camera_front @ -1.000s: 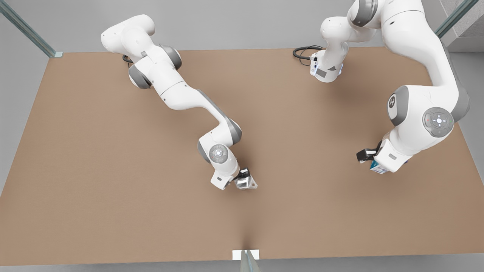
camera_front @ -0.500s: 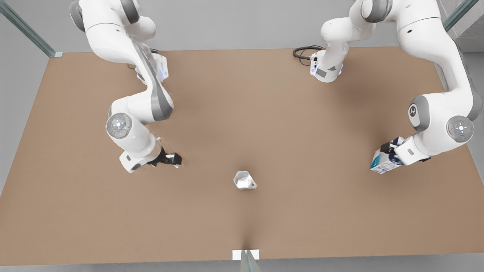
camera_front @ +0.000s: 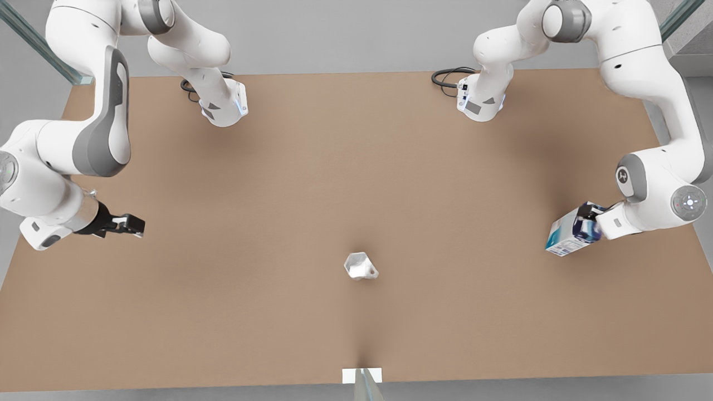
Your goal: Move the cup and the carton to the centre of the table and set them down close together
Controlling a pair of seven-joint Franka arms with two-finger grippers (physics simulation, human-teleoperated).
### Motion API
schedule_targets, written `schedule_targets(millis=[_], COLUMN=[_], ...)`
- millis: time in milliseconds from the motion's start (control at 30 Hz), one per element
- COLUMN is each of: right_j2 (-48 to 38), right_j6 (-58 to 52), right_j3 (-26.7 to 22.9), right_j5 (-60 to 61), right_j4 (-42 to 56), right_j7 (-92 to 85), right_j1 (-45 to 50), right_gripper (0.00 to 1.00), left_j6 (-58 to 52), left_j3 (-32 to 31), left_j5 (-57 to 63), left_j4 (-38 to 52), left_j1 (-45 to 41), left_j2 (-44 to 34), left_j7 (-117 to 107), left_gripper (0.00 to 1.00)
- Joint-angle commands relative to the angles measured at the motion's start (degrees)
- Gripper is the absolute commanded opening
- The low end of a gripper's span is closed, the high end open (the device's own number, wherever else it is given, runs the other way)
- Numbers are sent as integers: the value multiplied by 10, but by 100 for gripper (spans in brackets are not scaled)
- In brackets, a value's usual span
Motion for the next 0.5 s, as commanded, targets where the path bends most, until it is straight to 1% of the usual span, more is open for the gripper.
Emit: schedule_targets(millis=[0,100,167,200,267,300,333,400,467], right_j2=[1,13,11,12,19,20,20,22,22], right_j6=[0,8,3,1,1,2,2,2,1], right_j3=[0,-1,-1,-1,-1,-2,-2,-2,-2], right_j5=[-4,16,7,4,6,5,4,5,6], right_j4=[0,6,9,31,41,41,41,41,41], right_j7=[0,-2,-3,-2,-2,-2,-2,-2,0], right_j1=[0,-3,-3,-2,-4,-4,-5,-4,-3], right_gripper=[100,100,100,100,100,100,100,100,100], left_j6=[0,0,4,4,8,5,5,4,3], left_j3=[0,0,0,0,0,0,0,0,0], left_j5=[1,1,1,1,1,1,1,1,1], left_j4=[0,0,4,4,4,4,4,4,4], left_j1=[1,1,1,1,1,1,1,1,1], left_j2=[0,6,29,37,47,46,44,44,44], left_j7=[0,0,1,0,1,1,0,1,0], left_gripper=[100,100,100,100,100,82,70,65,65])
